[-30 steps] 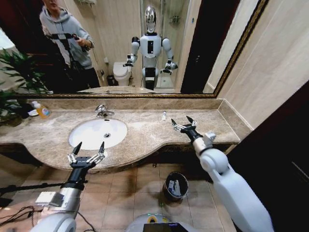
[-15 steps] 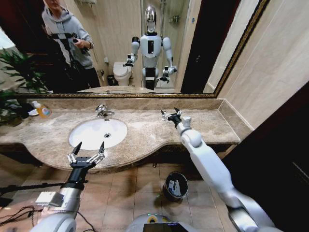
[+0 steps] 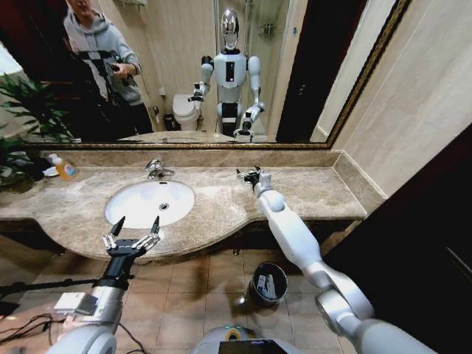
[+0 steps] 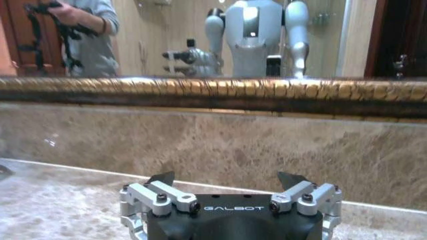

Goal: Pick up the trash from the sink and place it in the trash bin.

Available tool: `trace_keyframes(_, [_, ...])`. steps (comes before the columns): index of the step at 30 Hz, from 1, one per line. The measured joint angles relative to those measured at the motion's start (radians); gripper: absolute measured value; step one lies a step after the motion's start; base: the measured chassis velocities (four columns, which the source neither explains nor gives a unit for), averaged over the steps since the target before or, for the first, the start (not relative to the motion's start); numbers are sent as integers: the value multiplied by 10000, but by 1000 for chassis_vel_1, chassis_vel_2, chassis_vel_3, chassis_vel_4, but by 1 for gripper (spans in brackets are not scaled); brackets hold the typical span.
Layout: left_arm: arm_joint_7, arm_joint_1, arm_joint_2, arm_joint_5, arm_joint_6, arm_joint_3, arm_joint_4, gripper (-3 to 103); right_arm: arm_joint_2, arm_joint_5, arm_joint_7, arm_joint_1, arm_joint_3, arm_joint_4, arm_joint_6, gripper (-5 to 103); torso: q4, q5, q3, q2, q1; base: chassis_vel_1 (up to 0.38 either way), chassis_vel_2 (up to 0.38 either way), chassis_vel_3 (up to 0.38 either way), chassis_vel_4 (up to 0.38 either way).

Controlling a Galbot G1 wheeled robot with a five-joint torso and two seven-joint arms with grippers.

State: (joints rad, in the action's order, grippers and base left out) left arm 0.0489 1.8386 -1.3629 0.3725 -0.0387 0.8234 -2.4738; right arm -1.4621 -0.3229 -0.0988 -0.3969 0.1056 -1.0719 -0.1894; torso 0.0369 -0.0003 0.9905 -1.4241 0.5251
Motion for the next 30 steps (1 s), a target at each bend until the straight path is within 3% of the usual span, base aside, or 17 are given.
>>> trace_keyframes(7, [0,0,0,0,0,0,0,100,-477,534,99,652,398,1911,577,94,0,1,0,0,0,0,0,0,0])
trace_keyframes(15, [0,0,0,0,0,0,0,100,-324,773,151,635,701,2320,758,93,-1,3,-1,-1,0,0,0,0,0])
trace_keyframes(19, [0,0,1,0,0,0,0,100,-146,803,200,448,827,2315,769,85,-2,4,-1,-2,0,0,0,0,0])
trace_keyframes(25, [0,0,0,0,0,0,0,100,-1,795,300,244,870,2214,761,58,-2,4,-1,-1,-1,0,0,0,0])
trace_keyframes(30, [0,0,0,0,0,0,0,100,50,783,390,128,827,2086,762,47,0,4,-2,-2,-1,0,0,0,0])
